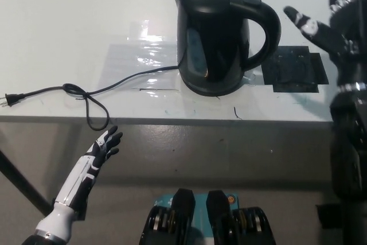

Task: A kettle and its base are kept separately on the desk infront of the robot and the robot uses its right hand to lift the kettle by its handle and places it on its base to align it correctly.

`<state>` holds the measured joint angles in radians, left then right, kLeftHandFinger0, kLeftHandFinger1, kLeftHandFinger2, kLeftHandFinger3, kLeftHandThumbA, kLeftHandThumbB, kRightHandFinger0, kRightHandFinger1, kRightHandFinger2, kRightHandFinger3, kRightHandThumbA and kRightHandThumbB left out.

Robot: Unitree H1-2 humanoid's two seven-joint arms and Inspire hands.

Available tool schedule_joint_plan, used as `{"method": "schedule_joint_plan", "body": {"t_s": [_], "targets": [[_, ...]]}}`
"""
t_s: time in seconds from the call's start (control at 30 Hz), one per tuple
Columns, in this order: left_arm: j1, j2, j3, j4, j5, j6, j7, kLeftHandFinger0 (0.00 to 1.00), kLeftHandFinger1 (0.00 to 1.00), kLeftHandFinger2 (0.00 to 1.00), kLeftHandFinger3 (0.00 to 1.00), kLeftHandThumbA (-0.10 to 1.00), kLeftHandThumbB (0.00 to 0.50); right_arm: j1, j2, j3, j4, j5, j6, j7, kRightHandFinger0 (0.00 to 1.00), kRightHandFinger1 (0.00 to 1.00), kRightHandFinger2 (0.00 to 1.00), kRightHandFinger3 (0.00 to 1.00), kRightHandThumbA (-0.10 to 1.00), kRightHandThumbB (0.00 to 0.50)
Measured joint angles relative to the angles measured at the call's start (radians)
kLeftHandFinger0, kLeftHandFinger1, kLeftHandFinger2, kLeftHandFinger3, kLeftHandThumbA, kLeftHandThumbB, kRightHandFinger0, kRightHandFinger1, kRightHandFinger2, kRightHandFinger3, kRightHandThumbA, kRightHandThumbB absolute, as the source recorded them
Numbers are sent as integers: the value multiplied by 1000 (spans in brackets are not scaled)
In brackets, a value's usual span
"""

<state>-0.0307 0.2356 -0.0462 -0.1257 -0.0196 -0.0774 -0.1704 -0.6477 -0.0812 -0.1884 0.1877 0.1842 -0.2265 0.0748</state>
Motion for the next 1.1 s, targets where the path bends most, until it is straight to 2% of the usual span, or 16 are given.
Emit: {"method": "schedule_joint_plan", "body": {"t_s": [0.13,0.2,0.27,0.37,0.43,0.47,0.57,0.7,0.77,0.87,0.93,1.03,1.1], "targets": [[2,-1,0,8,0,1,0,1000,1000,1000,1000,1000,141,110,4,-2,-158,-35,5,-4,1000,1000,1000,1000,1000,500],[2,-1,0,11,0,1,0,1000,1000,1000,1000,1000,150,156,6,-2,-214,-49,4,-5,1000,1000,1000,1000,1000,456],[2,-1,-1,13,0,1,0,1000,1000,1000,1000,1000,146,202,7,-3,-269,-63,4,-5,1000,1000,1000,1000,1000,466],[2,-2,-1,15,0,1,0,1000,1000,1000,1000,1000,151,291,8,-3,-366,-89,0,-4,1000,1000,1000,1000,1000,449],[3,-2,0,14,0,1,0,1000,1000,1000,1000,1000,157,399,7,-4,-464,-116,-19,-4,1000,1000,1000,1000,1000,372],[4,-2,0,14,0,0,0,1000,1000,1000,1000,1000,160,445,7,-3,-498,-125,-29,-4,1000,1000,1000,1000,1000,399],[31,-5,1,9,0,-3,1,1000,1000,1000,1000,1000,149,626,3,5,-559,-165,-85,-3,1000,1000,1000,1000,1000,397],[54,-8,2,-1,0,-7,1,1000,1000,1000,1000,1000,176,744,-15,24,-523,-205,-132,-3,1000,1000,1000,1000,1000,404],[54,-10,2,-2,0,-7,1,1000,1000,1000,1000,1000,178,753,-29,40,-463,-218,-152,-3,1000,1000,1000,1000,1000,395],[53,-16,3,-12,0,-8,2,1000,1000,1000,1000,1000,188,739,-41,65,-357,-235,-161,-4,1000,1000,1000,1000,1000,349],[53,-19,6,-15,0,-8,2,1000,1000,1000,1000,1000,180,719,-46,81,-290,-250,-168,-7,1000,1000,1000,1000,1000,355],[52,-21,11,-15,0,-8,2,1000,1000,1000,1000,1000,170,697,-57,99,-240,-272,-174,-11,1000,1000,1000,1000,1000,395],[50,-22,16,-15,-1,-8,2,1000,1000,1000,1000,1000,156,684,-67,106,-218,-286,-179,-15,1000,1000,1000,1000,1000,396]]}}
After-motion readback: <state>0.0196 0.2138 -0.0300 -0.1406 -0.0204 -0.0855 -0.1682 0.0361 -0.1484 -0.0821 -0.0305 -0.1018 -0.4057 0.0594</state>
